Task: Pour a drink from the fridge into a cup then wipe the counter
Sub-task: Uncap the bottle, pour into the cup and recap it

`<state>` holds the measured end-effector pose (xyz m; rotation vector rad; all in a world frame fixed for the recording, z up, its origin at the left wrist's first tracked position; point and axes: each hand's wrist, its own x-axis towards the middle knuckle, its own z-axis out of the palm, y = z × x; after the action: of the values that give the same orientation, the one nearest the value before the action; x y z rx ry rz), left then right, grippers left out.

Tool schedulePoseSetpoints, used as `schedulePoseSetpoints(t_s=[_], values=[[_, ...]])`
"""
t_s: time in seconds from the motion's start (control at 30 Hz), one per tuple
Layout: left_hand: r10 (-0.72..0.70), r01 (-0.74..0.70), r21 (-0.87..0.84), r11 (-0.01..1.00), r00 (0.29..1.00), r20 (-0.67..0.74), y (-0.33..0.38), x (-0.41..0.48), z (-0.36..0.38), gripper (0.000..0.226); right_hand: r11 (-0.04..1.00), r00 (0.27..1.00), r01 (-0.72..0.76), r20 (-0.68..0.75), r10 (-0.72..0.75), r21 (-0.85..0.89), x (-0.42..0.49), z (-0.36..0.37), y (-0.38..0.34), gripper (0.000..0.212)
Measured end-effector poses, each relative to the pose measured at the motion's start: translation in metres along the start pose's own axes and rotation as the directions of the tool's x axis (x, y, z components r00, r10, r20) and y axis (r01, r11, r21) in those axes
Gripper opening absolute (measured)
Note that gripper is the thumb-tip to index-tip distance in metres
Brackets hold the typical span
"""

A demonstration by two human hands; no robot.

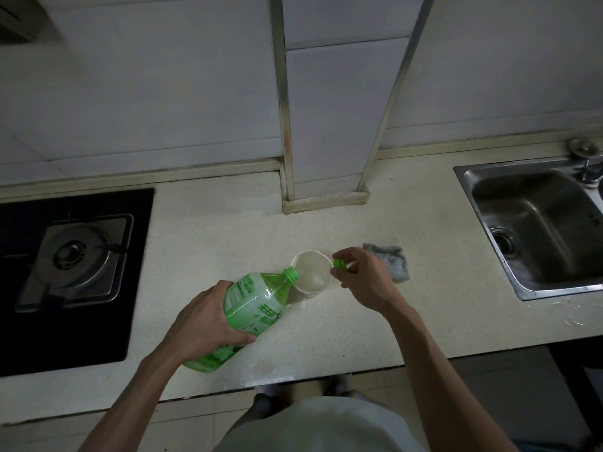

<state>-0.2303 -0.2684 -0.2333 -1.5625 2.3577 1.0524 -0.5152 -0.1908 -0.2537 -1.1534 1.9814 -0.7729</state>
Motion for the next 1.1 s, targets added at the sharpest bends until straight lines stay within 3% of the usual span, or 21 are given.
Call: schedulePoseSetpoints(t_s=[0.67, 0.83, 1.1], values=[[-0.007, 0.006, 0.023, 1.000, 1.000, 0.013, -0.003, -0.001, 0.000, 0.083, 1.000, 1.000, 0.000, 0.014, 0.000, -0.006, 0.000, 0.001, -0.002, 0.029], [0.009, -0.010, -0.038, 0.999, 1.000, -0.022, 0.001, -0.002, 0.000, 0.079, 1.000, 1.000, 0.007, 0.023, -0.007, -0.005, -0.001, 0.000, -0.005, 0.029], [0.017, -0.035, -0.151, 0.988, 0.993, -0.120, 0.006, -0.006, 0.005, 0.089, 0.962, 0.985, 0.074, 0.131, -0.112, 0.261, -0.007, -0.012, -0.040, 0.035]])
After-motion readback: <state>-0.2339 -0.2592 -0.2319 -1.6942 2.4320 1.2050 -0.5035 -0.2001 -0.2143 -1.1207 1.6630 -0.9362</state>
